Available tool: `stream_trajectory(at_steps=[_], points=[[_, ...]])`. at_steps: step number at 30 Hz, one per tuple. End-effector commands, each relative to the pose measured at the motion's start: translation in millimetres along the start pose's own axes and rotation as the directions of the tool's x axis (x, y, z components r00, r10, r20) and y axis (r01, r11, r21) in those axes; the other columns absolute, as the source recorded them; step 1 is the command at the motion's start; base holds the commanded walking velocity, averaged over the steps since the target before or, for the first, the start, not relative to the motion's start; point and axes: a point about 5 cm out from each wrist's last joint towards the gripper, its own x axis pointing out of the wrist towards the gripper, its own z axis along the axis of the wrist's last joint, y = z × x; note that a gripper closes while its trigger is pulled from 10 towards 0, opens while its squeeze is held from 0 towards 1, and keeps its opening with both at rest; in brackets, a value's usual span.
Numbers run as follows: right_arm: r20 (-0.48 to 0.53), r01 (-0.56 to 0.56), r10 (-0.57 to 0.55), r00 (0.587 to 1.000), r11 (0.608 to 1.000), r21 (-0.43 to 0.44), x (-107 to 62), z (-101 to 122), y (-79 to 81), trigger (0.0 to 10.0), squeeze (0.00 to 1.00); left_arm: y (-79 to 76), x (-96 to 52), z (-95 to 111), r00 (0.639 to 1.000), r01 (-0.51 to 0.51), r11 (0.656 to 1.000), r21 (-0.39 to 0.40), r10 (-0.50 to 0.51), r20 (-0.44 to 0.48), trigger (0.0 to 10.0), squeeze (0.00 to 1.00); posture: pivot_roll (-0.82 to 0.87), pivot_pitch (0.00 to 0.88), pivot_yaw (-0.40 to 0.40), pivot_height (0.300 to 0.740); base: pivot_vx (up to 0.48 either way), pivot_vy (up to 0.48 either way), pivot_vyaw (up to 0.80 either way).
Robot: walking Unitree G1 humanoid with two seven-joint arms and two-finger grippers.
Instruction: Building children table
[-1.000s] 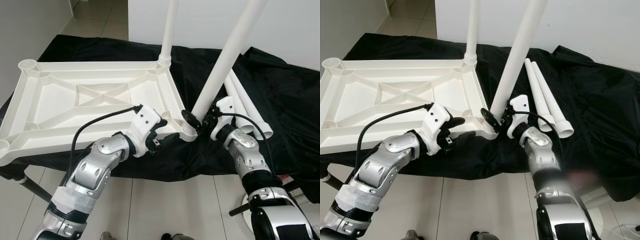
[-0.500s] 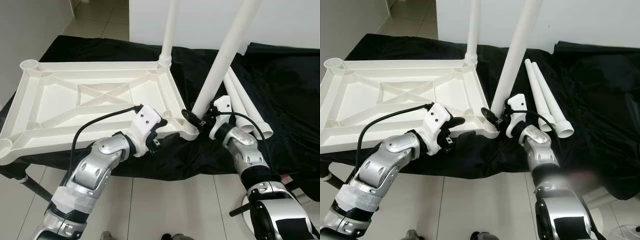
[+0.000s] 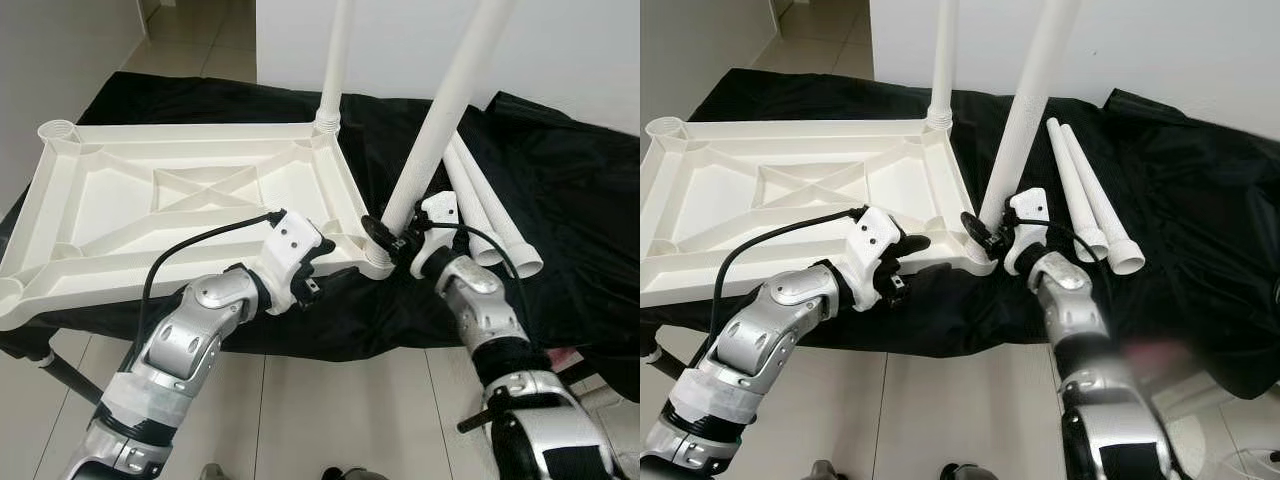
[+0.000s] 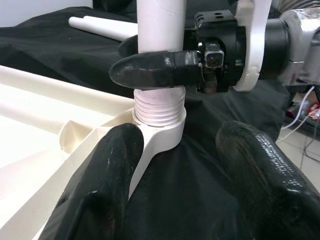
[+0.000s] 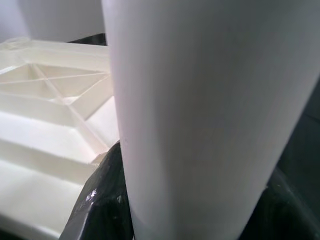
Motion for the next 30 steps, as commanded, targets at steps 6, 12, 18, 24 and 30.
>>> stream_trajectory(at_steps=[6, 12, 18, 24, 30], points=[[-0.036, 0.275, -0.273, 0.961, 0.959, 0.069, -9.7, -9.1, -2.0, 10.0, 0.00, -2.7, 0.8, 2.5, 0.998, 0.055, 0.998, 0.015, -0.055, 0.007, 10.0, 0.00, 0.00, 0.104, -0.059, 0.740, 0.000, 0.000, 0.00], [-0.018, 0.531, -0.531, 0.847, 0.846, 0.054, -24.2, -9.1, 6.3, 10.0, 0.00, -1.7, 1.2, 2.3, 0.999, 0.054, 0.998, 0.013, -0.054, 0.008, 10.0, 0.00, 0.00, 0.106, -0.064, 0.740, 0.000, 0.000, 0.00], [-0.027, 0.672, -0.672, 0.740, 0.737, 0.069, -35.0, -8.9, 20.3, 10.0, 0.00, -2.0, 2.1, 2.3, 0.999, 0.051, 0.999, 0.011, -0.051, 0.010, 10.0, 0.00, 0.00, 0.104, -0.067, 0.740, 0.000, 0.000, 0.00], [-0.027, 0.650, -0.650, 0.759, 0.756, 0.081, -33.4, -3.7, 28.6, 10.0, 0.00, -1.0, 2.4, 1.8, 0.999, 0.048, 0.999, 0.011, -0.048, 0.010, 10.0, 0.00, -0.01, 0.101, -0.073, 0.740, 0.000, 0.000, 0.00], [-0.024, 0.639, -0.640, 0.768, 0.763, 0.091, -34.3, -2.7, 29.2, 10.0, 0.87, -0.5, 2.6, 1.9, 0.999, 0.044, 0.999, 0.010, -0.044, 0.012, 10.0, 0.00, 0.00, 0.097, -0.075, 0.740, 0.000, 0.000, 0.00]])
